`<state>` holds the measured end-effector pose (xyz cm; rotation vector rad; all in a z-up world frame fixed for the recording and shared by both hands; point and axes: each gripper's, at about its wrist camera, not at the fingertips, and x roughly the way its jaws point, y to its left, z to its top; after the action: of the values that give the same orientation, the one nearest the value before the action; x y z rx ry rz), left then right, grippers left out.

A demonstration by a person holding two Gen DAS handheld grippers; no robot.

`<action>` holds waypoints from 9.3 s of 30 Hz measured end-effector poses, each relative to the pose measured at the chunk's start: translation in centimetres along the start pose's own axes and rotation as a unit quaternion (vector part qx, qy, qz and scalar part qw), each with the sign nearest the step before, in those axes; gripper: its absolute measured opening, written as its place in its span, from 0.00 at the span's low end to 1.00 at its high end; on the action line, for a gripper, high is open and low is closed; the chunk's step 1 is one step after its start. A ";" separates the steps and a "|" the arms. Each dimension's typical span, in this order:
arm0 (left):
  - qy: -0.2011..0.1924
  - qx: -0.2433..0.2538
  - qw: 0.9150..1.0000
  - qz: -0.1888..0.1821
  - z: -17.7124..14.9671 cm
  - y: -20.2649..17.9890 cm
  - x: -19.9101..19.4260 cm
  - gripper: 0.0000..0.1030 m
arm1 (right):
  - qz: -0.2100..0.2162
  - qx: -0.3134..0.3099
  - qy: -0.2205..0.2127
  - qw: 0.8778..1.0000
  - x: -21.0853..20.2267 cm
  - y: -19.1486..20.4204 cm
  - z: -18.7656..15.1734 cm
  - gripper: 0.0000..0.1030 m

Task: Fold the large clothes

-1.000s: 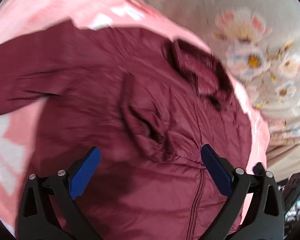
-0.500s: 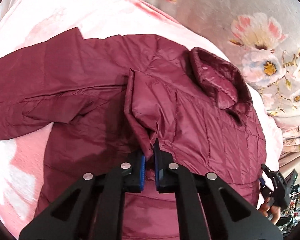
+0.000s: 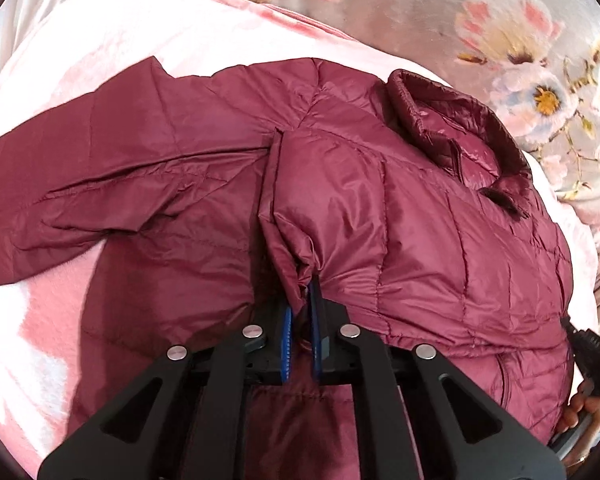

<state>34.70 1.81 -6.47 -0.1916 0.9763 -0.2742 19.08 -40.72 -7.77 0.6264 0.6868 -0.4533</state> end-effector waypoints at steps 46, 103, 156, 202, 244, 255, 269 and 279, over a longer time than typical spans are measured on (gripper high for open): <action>-0.124 -0.121 0.982 0.076 -2.0 14.7 -13.6 0.89 | 0.046 -0.270 0.005 0.962 -4.5 17.7 -10.4 0.32; -0.043 -0.206 0.969 -0.132 3.4 5.8 -6.8 0.73 | 0.079 -0.141 0.020 0.987 -5.5 8.7 -3.7 0.64; -0.016 0.067 0.996 0.059 3.1 -8.0 -0.8 0.33 | 0.064 -0.288 0.044 0.955 -2.2 21.9 -6.3 0.29; -0.023 0.013 1.000 0.013 5.5 -6.1 -1.3 0.55 | 0.122 -0.159 0.055 0.978 -1.4 16.2 -2.3 0.33; 0.047 0.081 0.995 -0.046 9.1 -7.2 5.2 0.22 | 0.145 -0.125 0.129 0.973 7.0 15.9 4.5 0.21; 0.079 -0.202 0.959 -0.183 19.0 -5.6 7.2 0.82 | 0.322 0.200 0.154 0.912 10.5 16.2 10.7 0.60; 0.092 0.019 0.996 -0.002 16.1 -9.1 13.3 0.14 | 0.082 -0.162 0.112 0.977 12.6 20.3 9.2 0.03; -0.028 0.143 0.984 0.103 12.7 -13.3 13.8 0.15 | 0.004 -0.282 0.010 0.959 12.1 22.5 5.7 0.02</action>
<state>50.74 -14.65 -6.64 0.1635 0.8827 -0.2150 42.84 -30.31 -4.27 0.0948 0.7892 -0.2234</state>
